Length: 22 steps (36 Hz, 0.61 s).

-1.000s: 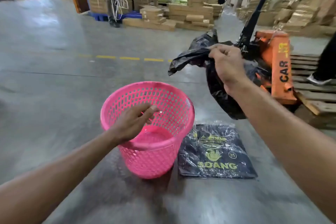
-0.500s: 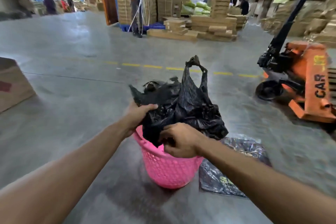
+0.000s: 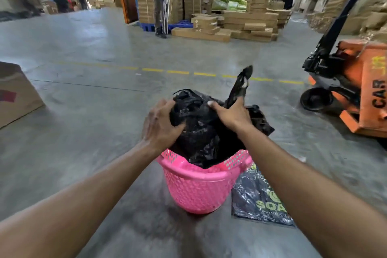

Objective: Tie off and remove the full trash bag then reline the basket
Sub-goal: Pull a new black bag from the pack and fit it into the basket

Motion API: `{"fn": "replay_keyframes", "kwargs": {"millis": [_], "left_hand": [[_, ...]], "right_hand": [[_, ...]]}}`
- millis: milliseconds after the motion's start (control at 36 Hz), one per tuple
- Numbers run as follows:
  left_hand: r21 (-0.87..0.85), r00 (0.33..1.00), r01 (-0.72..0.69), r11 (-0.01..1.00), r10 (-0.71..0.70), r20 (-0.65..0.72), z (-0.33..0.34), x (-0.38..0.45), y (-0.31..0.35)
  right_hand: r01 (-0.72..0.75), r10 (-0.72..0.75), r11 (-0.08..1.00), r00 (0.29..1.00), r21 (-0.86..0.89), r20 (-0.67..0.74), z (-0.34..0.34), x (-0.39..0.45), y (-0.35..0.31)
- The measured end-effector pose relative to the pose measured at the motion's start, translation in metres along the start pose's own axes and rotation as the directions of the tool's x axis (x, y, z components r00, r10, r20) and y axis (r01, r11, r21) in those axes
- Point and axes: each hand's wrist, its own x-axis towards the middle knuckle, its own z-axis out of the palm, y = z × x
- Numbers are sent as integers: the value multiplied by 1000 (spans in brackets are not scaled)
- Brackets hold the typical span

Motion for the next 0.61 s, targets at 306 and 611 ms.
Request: {"fn": "replay_keyframes", "kwargs": {"millis": [306,611], "left_hand": [[74,925,216,974,-228,303,-15,0,2],[48,960,265,963,-268,81,-28,16,-16]], "right_hand": [[281,-1,901,764,-331,646,55,-12,27],[30,-19,990,997,140,-81,-28,40,33]]}}
